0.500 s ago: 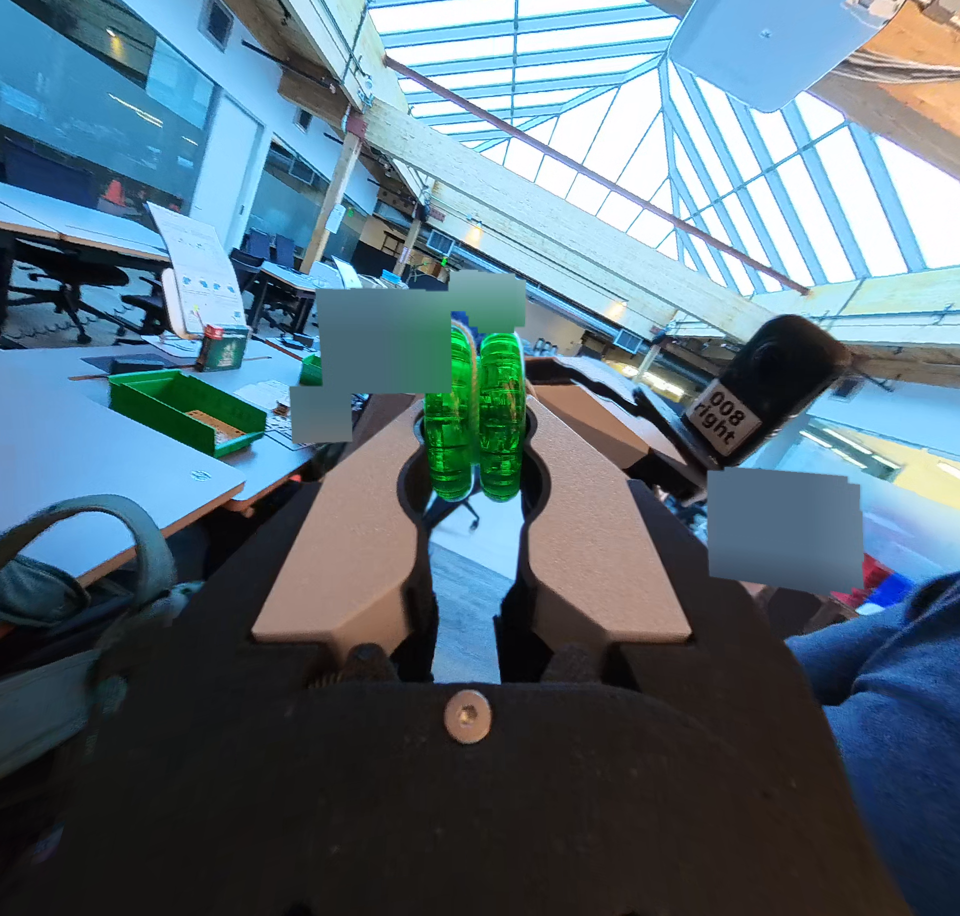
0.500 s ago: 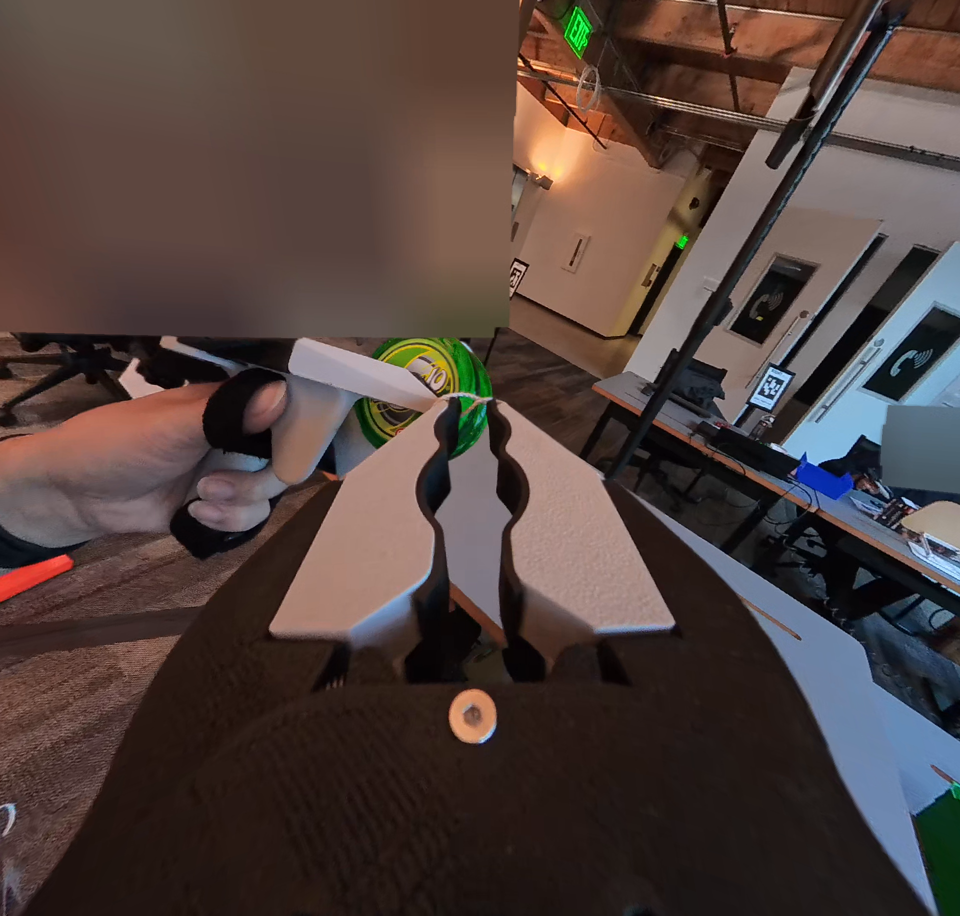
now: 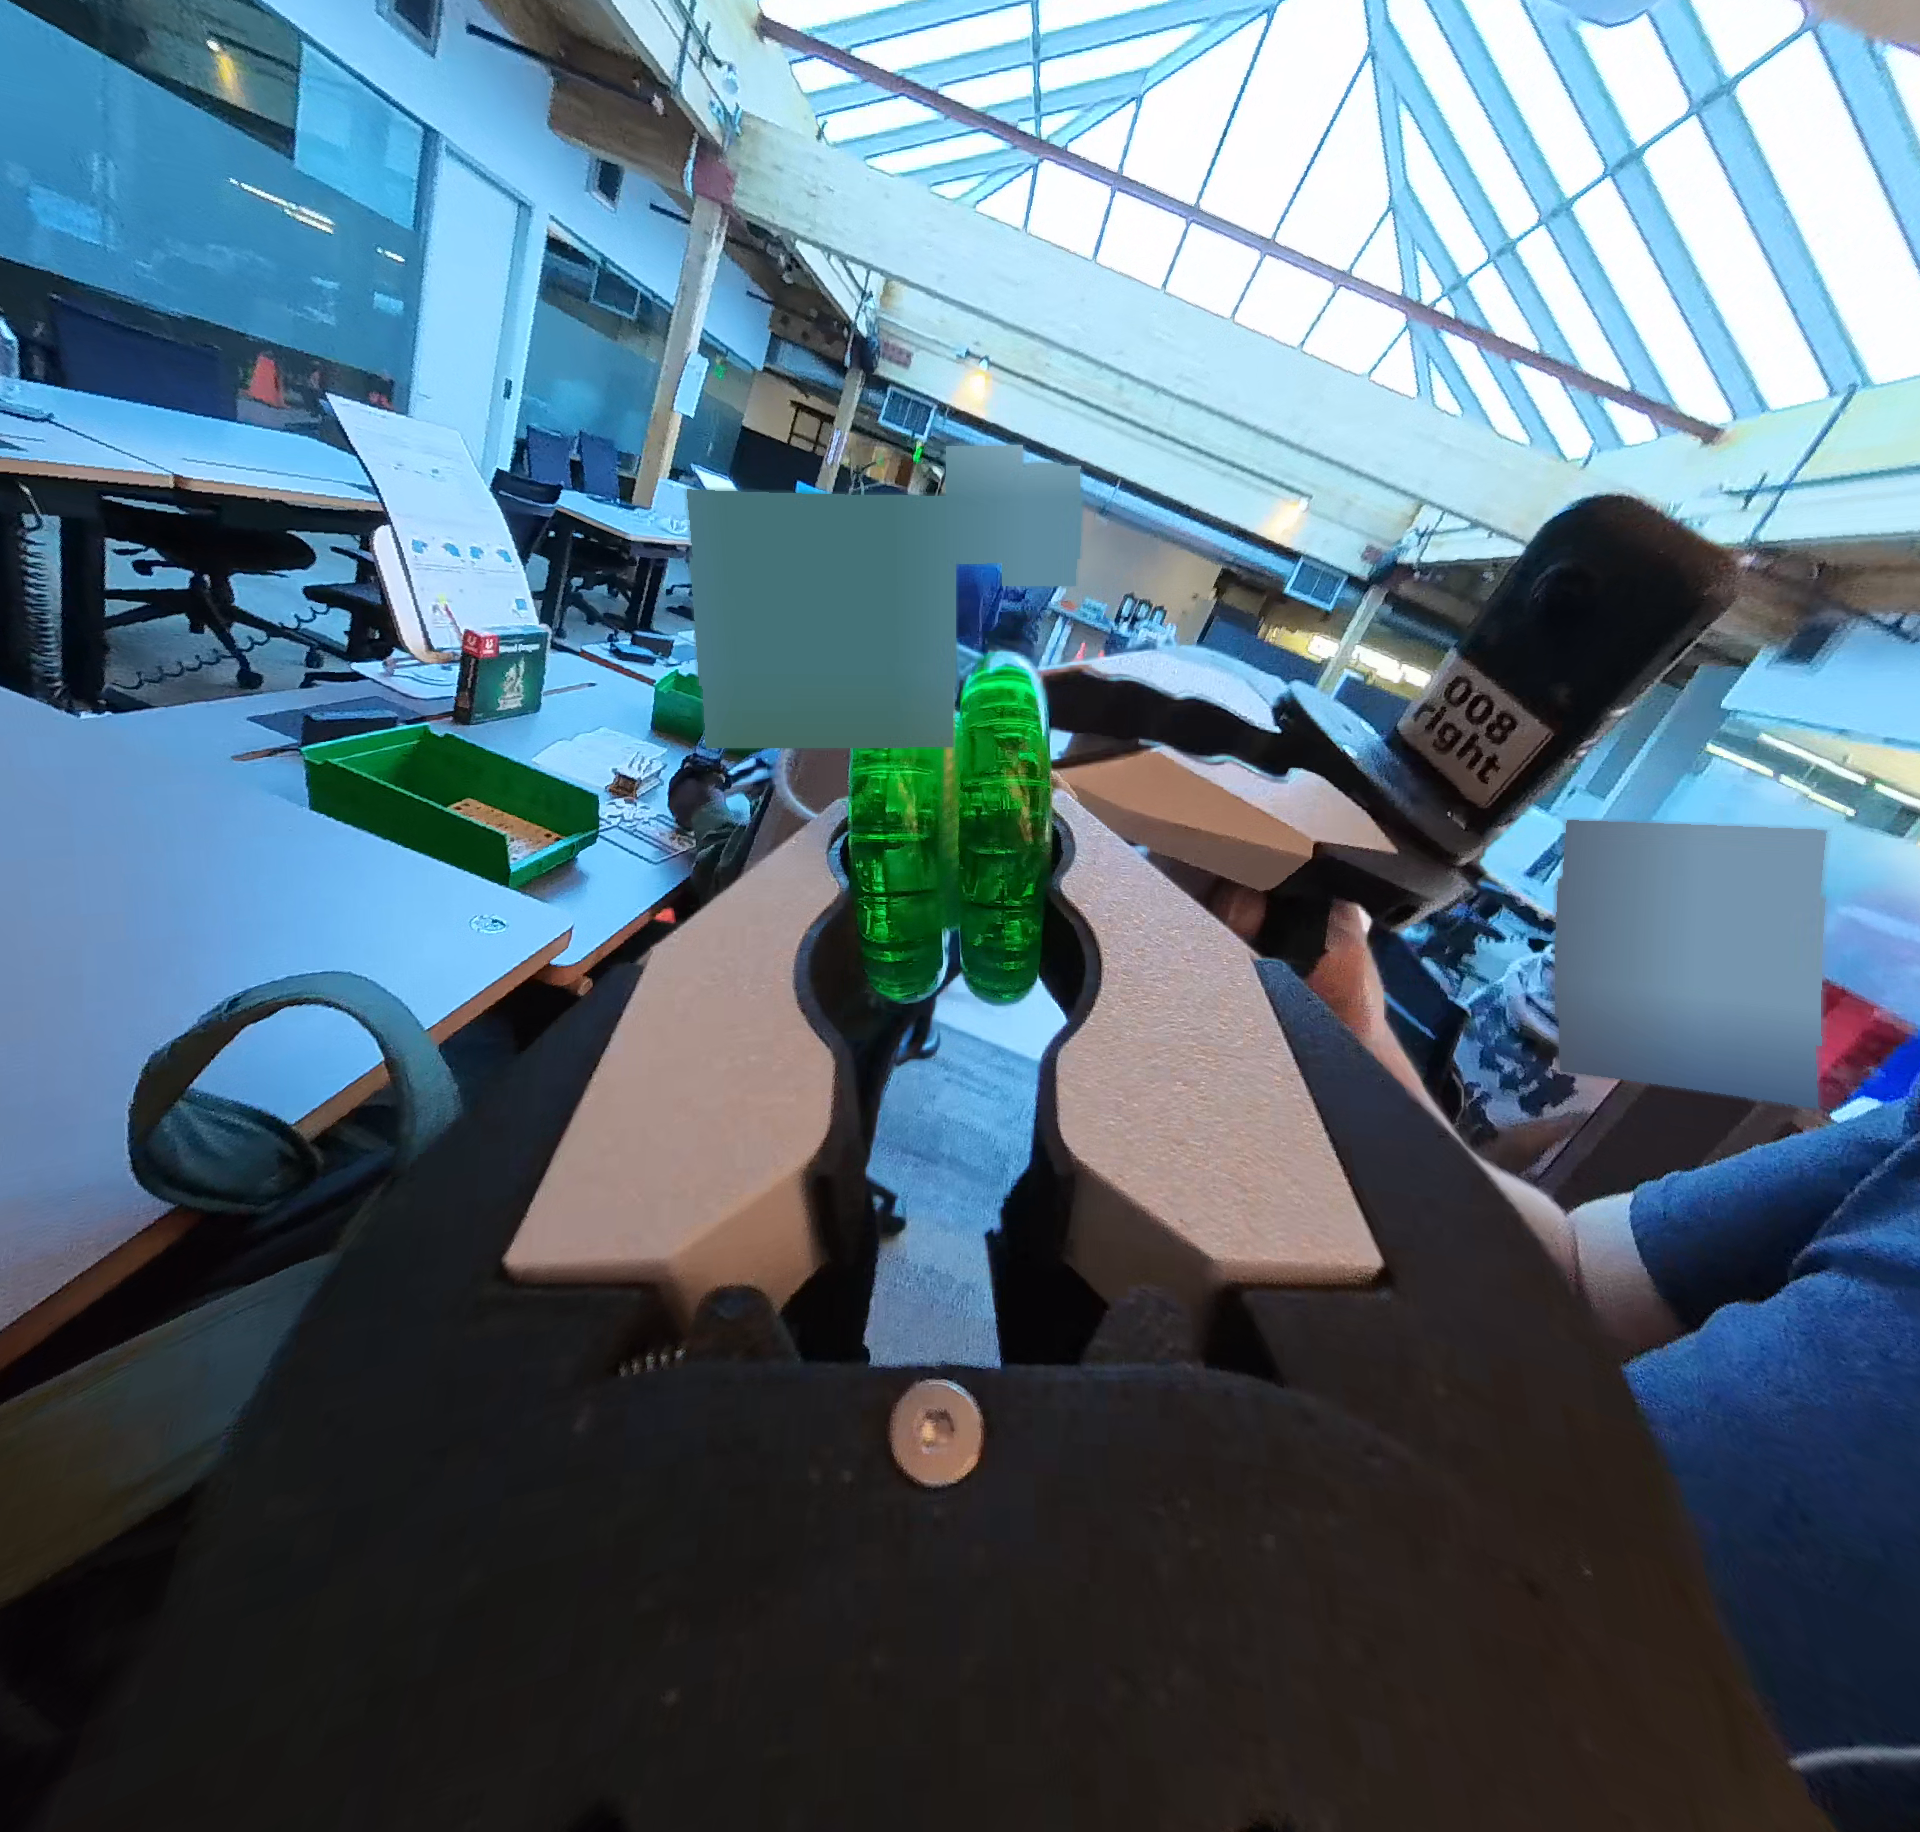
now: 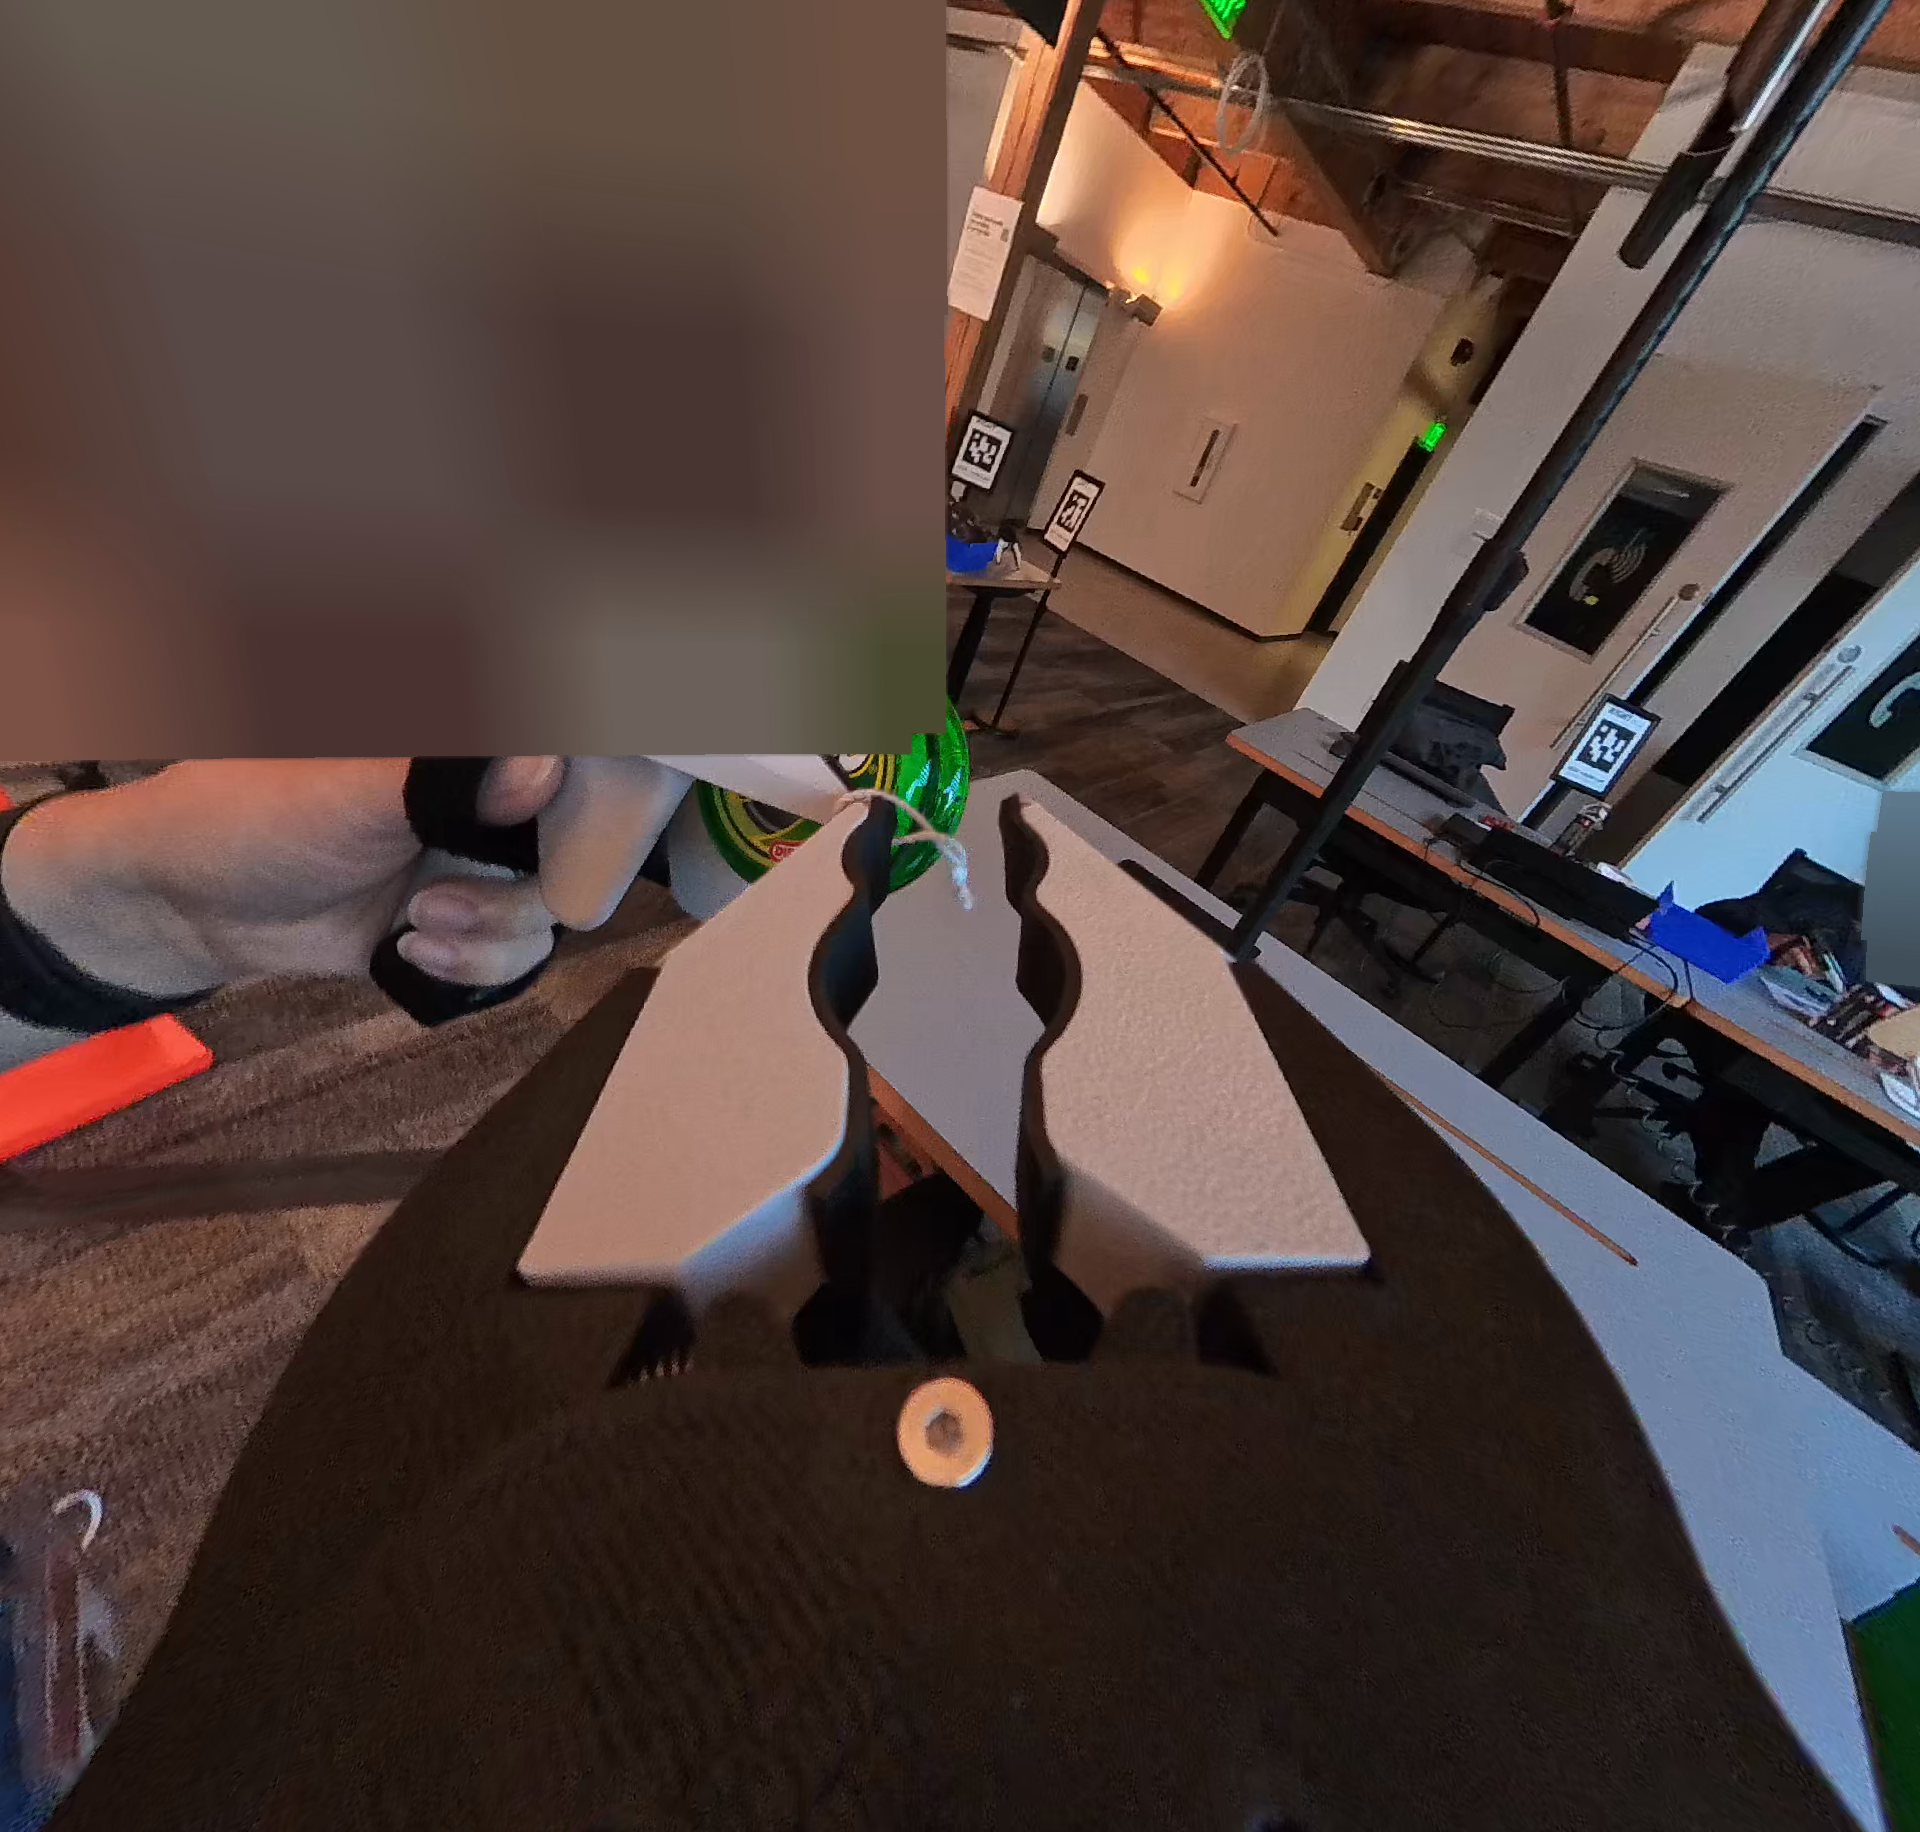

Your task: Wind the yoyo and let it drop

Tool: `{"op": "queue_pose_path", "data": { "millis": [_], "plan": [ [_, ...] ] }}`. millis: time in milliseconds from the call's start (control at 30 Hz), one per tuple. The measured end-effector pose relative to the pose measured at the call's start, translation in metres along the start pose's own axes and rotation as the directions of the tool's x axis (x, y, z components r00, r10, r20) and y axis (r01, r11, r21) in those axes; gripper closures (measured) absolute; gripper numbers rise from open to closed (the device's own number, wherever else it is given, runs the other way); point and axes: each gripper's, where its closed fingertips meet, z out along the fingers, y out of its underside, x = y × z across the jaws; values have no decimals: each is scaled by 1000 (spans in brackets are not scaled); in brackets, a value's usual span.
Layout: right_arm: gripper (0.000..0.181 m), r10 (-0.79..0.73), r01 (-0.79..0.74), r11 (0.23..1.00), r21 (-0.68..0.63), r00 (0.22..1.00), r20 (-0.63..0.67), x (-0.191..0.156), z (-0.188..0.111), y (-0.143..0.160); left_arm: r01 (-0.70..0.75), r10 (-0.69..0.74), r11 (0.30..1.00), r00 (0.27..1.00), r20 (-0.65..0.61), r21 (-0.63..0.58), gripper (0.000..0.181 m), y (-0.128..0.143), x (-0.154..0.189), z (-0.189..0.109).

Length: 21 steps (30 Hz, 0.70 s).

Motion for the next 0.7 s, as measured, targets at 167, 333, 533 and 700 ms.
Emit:
{"op": "queue_pose_path", "data": {
  "millis": [167, 333, 533, 700],
  "plan": [
    [163, -136, 134, 989, -63, 991, -17, -2, -5, 9, 30, -30, 999, 1000, -10, -24, 153, 6, -1, -1],
    [167, -282, 275, 954, -117, 958, -44, -7, -4, 18, 92, -93, 996, 994, -64, -10, 153, 4, 2, -1],
    [164, -49, 48, 997, 64, 999, 17, -11, -3, 23, 156, -158, 987, 983, -93, -26, 153, 2, 0, -1],
    [160, 202, -248, 910, 333, 965, 167, -6, -13, 21, 268, -285, 955, 949, -136, -128, 154, 1, 3, 11]
  ]
}}
